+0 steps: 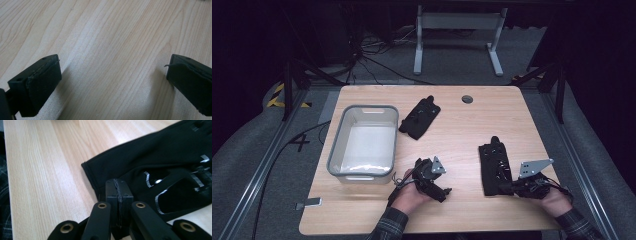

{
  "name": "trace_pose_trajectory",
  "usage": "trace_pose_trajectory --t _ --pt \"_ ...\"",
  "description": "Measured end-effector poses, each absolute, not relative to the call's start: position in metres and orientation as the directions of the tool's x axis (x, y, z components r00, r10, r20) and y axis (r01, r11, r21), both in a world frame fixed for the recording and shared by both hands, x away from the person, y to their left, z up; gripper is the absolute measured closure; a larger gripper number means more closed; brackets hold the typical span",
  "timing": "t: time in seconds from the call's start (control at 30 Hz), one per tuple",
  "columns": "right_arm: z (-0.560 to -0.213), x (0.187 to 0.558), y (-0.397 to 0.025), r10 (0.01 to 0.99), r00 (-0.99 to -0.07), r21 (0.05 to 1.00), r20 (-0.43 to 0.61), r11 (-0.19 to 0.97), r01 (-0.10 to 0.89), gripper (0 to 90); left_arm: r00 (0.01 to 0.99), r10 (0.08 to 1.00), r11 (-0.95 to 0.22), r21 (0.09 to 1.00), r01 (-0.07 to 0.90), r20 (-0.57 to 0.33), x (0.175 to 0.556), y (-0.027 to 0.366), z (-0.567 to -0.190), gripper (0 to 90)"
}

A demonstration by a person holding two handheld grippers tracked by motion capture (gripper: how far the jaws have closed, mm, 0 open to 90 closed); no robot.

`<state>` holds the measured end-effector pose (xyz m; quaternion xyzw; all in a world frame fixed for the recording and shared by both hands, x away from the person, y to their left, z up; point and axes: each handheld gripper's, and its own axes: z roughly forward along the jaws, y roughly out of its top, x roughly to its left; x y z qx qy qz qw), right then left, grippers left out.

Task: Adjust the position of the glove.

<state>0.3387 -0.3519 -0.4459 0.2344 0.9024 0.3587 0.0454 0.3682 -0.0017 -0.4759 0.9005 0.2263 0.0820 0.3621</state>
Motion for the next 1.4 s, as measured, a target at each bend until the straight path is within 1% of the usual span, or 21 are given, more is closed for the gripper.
trace_pose_trajectory --t 0.07,0.1,0.2,0.4,0.43,0.47,0.63,0.77,1.03,1.2,1.4 --pt "-0.444 0.339 -0.353 0.459 -0.884 0.678 0.084 0.624 0.388 89.9 0.884 0.467 -0.635 0.689 0.348 -0.016 0.368 -0.002 -0.476 0.0" --pt "-0.438 0.342 -0.355 0.47 -0.88 0.701 0.071 0.604 0.379 89.9 0.884 0.467 -0.635 0.689 0.348 -0.016 0.368 -0.002 -0.476 0.0" --pt "-0.433 0.349 -0.357 0.488 -0.871 0.715 0.047 0.592 0.371 89.9 0.885 0.466 -0.635 0.69 0.347 -0.016 0.368 -0.002 -0.476 0.0" --pt "-0.431 0.378 -0.356 0.53 -0.848 0.722 0.015 0.581 0.376 90.0 0.885 0.466 -0.635 0.69 0.347 -0.017 0.368 -0.002 -0.476 0.0" --pt "-0.431 0.378 -0.356 0.53 -0.848 0.722 0.015 0.581 0.376 90.0 0.885 0.466 -0.635 0.69 0.347 -0.017 0.368 -0.002 -0.476 0.0" --pt "-0.432 0.387 -0.356 0.543 -0.839 0.718 0.001 0.584 0.379 90.0 0.885 0.466 -0.634 0.691 0.347 -0.017 0.369 -0.002 -0.476 0.0" --pt "-0.437 0.405 -0.356 0.571 -0.821 0.702 -0.014 0.59 0.399 90.0 0.885 0.466 -0.634 0.691 0.347 -0.017 0.369 -0.002 -0.476 0.0" --pt "-0.446 0.417 -0.356 0.582 -0.813 0.677 -0.008 0.602 0.424 90.0 0.885 0.466 -0.635 0.691 0.347 -0.017 0.369 -0.002 -0.476 0.0" --pt "-0.45 0.412 -0.36 0.572 -0.82 0.67 0.004 0.607 0.427 90.0 0.885 0.466 -0.635 0.69 0.347 -0.017 0.368 -0.002 -0.476 0.0" --pt "-0.45 0.4 -0.363 0.539 -0.842 0.669 0.028 0.616 0.417 90.0 0.885 0.466 -0.635 0.69 0.347 -0.016 0.368 -0.002 -0.476 0.0" --pt "-0.449 0.385 -0.36 0.483 -0.875 0.656 0.026 0.652 0.38 90.0 0.885 0.465 -0.635 0.69 0.347 -0.016 0.369 -0.002 -0.476 0.0"
